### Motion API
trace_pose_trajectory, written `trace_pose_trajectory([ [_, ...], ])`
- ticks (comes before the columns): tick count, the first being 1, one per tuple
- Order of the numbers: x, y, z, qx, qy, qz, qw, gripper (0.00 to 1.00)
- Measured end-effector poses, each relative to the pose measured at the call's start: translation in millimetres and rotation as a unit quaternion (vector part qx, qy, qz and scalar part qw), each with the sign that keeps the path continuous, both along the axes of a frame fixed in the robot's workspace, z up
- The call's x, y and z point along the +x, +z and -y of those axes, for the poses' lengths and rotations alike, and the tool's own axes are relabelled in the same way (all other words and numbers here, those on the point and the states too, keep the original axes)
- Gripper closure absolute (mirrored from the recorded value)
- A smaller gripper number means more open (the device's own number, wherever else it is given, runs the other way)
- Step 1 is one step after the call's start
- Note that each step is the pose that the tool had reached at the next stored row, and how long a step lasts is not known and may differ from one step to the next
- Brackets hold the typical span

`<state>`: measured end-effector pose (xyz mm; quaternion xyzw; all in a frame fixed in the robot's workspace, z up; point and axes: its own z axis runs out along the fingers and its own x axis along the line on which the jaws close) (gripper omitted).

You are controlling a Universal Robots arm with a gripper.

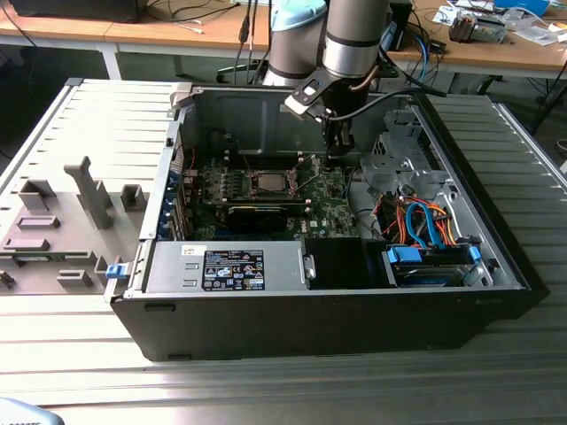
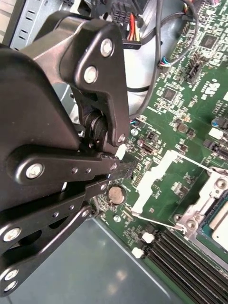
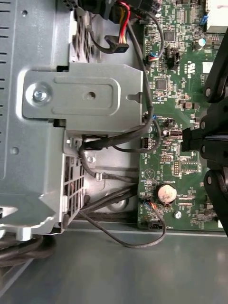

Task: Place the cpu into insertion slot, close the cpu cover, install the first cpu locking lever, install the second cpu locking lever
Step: 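Close the cpu cover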

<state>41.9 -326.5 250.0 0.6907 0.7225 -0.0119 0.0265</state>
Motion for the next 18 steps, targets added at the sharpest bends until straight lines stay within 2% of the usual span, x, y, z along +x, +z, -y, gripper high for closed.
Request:
trace_pose_trajectory([
  [3, -0.9, -0.1, -0.1, 0.0, 0.0, -0.0004, 1.0, 0.89],
  [6, -2.1, 0.0, -0.1, -0.0014, 0.0, -0.0064, 0.99998, 0.89],
  [9, -4.4, -0.1, -0.1, -0.0014, 0.0, -0.01, 0.99995, 0.89],
  [13, -14.7, -0.3, -0.1, -0.0014, 0.0, -0.0105, 0.99994, 0.89],
  [16, -30.1, -0.5, 0.0, -0.0015, 0.0, -0.0105, 0.99994, 0.89],
  [18, -36.0, -0.6, 0.0, -0.0015, 0.0, -0.0104, 0.99994, 0.89],
])
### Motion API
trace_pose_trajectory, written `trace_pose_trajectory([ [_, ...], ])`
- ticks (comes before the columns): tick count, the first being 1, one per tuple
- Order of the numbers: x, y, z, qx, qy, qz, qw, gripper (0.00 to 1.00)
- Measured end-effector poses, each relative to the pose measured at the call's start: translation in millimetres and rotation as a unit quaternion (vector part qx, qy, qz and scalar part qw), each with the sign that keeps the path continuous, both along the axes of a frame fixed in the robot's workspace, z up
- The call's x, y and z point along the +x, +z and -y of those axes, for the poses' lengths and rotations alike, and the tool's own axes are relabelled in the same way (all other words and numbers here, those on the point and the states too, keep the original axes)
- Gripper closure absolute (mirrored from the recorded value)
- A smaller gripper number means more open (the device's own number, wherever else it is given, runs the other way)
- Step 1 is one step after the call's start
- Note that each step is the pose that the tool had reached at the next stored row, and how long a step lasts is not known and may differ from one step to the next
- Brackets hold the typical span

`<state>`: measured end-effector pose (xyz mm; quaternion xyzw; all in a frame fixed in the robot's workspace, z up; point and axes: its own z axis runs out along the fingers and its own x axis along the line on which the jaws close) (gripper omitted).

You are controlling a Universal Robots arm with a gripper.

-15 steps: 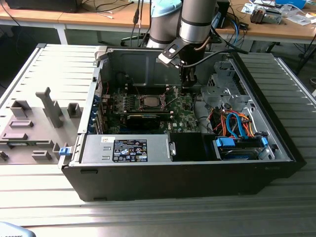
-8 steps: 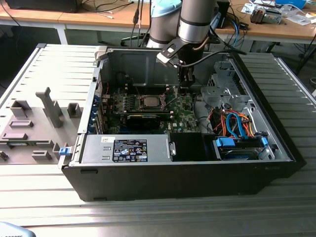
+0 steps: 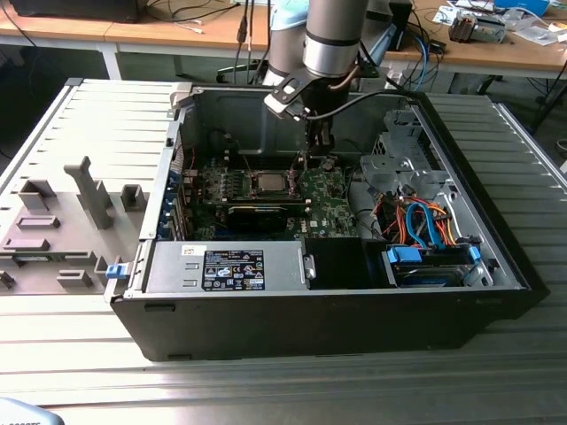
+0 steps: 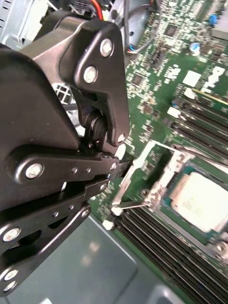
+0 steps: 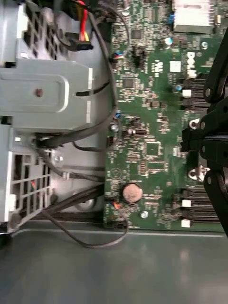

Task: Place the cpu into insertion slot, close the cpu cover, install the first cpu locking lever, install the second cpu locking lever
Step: 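Close the cpu cover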

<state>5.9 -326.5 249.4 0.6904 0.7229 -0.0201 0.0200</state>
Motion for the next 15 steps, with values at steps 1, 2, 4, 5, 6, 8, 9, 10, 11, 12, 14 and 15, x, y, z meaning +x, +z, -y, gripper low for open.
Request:
trace_pose_trajectory([
  [1, -6.1, 0.0, 0.0, 0.0, 0.0, 0.0001, 1.0, 0.89],
  [2, -12.7, -0.1, -0.1, 0.0001, 0.0, 0.0004, 1.0, 0.89],
  [4, -17.5, 0.0, -0.1, 0.0001, 0.0, 0.0005, 1.0, 0.89],
  [5, -22.4, 0.0, -0.1, 0.0002, 0.0, 0.0007, 1.0, 0.89],
  [6, -25.0, 0.0, -0.1, 0.0001, 0.0, 0.0007, 1.0, 0.89],
  [8, -27.8, 0.0, 0.0, 0.0001, 0.0, 0.0007, 1.0, 0.89],
  [9, -29.6, 0.0, 0.0, 0.0002, 0.0, 0.0008, 1.0, 0.89],
  [10, -30.6, 0.0, 0.0, 0.0002, 0.0, 0.0007, 1.0, 0.89],
  [11, -31.9, -0.1, 0.0, 0.0002, 0.0, 0.0008, 1.0, 0.89],
  [12, -33.2, -0.1, 0.0, 0.0002, 0.0, 0.0008, 1.0, 0.89],
  [14, -36.4, -0.3, 0.0, 0.0002, 0.0, 0.0008, 1.0, 0.89],
  [15, -38.6, -0.5, 0.0, 0.0002, 0.0, 0.0008, 1.0, 0.89],
])
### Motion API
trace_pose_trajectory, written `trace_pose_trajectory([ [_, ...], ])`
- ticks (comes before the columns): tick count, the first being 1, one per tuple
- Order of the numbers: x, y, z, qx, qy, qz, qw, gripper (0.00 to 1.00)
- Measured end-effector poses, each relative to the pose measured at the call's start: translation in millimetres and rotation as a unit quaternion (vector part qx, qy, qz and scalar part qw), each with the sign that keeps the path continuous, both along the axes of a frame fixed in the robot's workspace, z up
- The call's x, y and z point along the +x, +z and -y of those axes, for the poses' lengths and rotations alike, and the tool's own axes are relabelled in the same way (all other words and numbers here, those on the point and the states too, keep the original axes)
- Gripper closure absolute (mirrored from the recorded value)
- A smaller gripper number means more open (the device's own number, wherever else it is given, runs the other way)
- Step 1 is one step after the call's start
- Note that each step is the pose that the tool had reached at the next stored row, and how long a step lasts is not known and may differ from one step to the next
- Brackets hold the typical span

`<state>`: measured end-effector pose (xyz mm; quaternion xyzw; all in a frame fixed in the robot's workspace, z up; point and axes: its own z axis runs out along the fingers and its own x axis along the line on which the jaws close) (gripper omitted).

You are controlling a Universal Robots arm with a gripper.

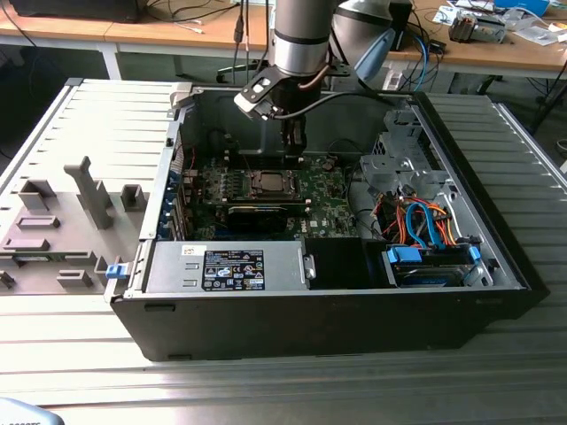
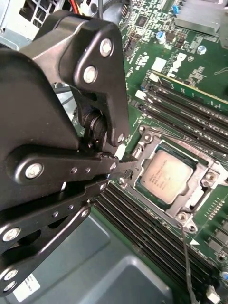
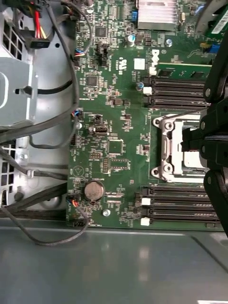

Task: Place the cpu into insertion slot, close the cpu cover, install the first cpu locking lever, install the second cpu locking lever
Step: 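Close the cpu cover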

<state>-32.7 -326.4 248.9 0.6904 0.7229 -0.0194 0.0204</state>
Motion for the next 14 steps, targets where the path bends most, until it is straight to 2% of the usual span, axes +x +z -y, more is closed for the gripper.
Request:
trace_pose_trajectory([
  [14, -21.6, -4.1, 0.0, 0.0, 0.0, 0.0, 1.0, 0.89],
])
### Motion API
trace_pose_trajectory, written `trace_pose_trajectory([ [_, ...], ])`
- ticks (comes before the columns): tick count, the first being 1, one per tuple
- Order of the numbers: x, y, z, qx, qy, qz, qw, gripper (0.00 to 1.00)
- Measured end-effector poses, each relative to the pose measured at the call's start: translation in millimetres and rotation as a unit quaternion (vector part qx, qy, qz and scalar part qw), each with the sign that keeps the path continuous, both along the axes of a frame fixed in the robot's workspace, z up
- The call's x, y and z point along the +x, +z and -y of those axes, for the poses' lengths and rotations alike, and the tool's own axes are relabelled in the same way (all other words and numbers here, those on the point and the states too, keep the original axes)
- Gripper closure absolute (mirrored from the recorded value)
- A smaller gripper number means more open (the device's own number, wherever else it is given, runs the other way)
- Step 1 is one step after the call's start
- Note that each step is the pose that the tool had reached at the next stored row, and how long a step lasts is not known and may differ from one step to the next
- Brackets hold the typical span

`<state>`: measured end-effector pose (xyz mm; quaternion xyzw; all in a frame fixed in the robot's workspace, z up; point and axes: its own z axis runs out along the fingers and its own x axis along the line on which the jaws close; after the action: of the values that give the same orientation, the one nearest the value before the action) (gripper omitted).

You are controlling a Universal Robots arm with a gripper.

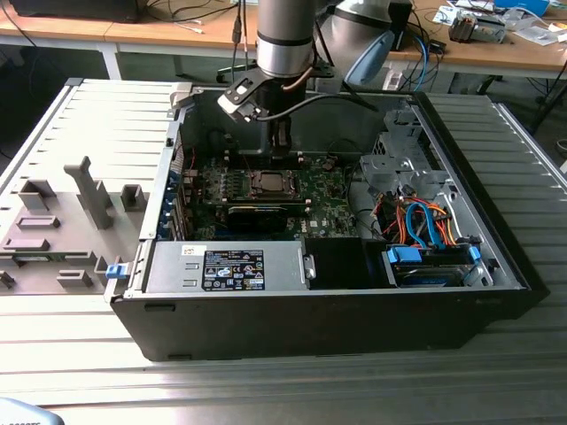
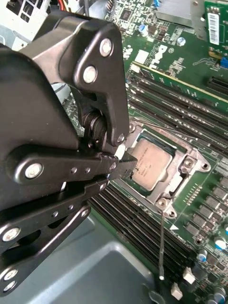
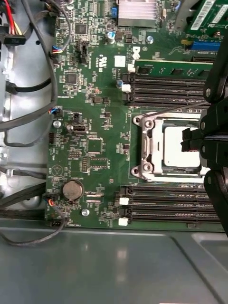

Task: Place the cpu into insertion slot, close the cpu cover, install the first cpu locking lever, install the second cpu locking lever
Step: 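Close the cpu cover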

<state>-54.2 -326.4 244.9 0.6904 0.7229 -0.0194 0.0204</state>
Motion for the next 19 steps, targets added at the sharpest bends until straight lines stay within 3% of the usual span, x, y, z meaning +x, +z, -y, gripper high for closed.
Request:
trace_pose_trajectory([
  [11, -9.3, -10.5, 0.0, 0.0, 0.0, 0.0, 1.0, 0.89],
  [14, -15.5, -20.1, 0.0, 0.0, 0.0, 0.0, 1.0, 0.89],
  [19, -18.5, -30.7, 0.0, 0.0, 0.0, 0.0, 1.0, 0.89],
])
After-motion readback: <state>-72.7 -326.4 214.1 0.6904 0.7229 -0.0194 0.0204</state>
